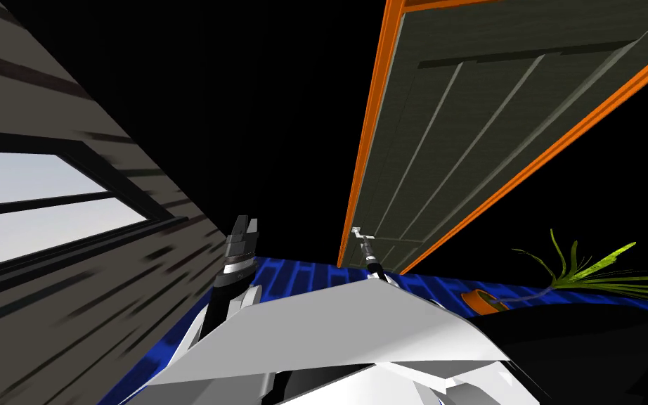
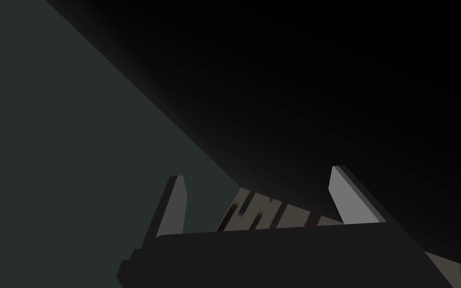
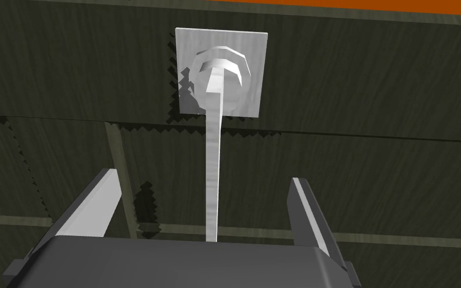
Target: Pull the door open
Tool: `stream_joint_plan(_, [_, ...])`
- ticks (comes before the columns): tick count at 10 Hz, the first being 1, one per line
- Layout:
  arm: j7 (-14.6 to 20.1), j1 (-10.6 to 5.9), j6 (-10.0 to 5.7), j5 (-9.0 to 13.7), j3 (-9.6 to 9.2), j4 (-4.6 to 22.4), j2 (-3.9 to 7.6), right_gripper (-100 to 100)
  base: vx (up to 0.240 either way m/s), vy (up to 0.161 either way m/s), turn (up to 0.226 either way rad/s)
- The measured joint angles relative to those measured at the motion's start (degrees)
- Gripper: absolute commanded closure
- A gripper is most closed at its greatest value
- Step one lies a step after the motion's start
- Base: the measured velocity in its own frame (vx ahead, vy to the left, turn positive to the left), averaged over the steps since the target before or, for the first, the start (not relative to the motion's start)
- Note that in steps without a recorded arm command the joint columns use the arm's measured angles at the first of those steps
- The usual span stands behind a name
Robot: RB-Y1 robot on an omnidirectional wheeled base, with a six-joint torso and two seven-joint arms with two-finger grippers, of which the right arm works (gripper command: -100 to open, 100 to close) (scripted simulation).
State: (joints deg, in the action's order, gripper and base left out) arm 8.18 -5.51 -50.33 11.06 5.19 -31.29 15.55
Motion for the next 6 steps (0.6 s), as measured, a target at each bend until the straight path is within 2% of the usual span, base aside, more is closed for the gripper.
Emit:
stream_joint_plan(1, [0.6, -0.46, -1.02, 0.2, 0.22, 1.8, 0.52, -100, 0.124, -0.012, 0.027])
stream_joint_plan(2, [0.6, 0.74, -0.50, 0.3, 0.35, -0.2, 0.56, -100, 0.163, 0.014, 0.087])
stream_joint_plan(3, [0.8, 1.37, -0.11, 0.5, 0.61, -0.8, 1.01, -100, 0.191, -0.022, 0.089])
stream_joint_plan(4, [1.2, 1.38, -0.59, 0.6, 0.78, -0.1, 1.37, -100, 0.080, -0.020, 0.018])
stream_joint_plan(5, [1.3, 1.35, -0.75, 0.7, 0.80, 0.0, 1.41, 100, -0.010, 0.004, -0.013])
stream_joint_plan(6, [1.2, 1.34, -0.67, 0.6, 0.78, 0.0, 1.39, 100, -0.032, 0.009, -0.019])
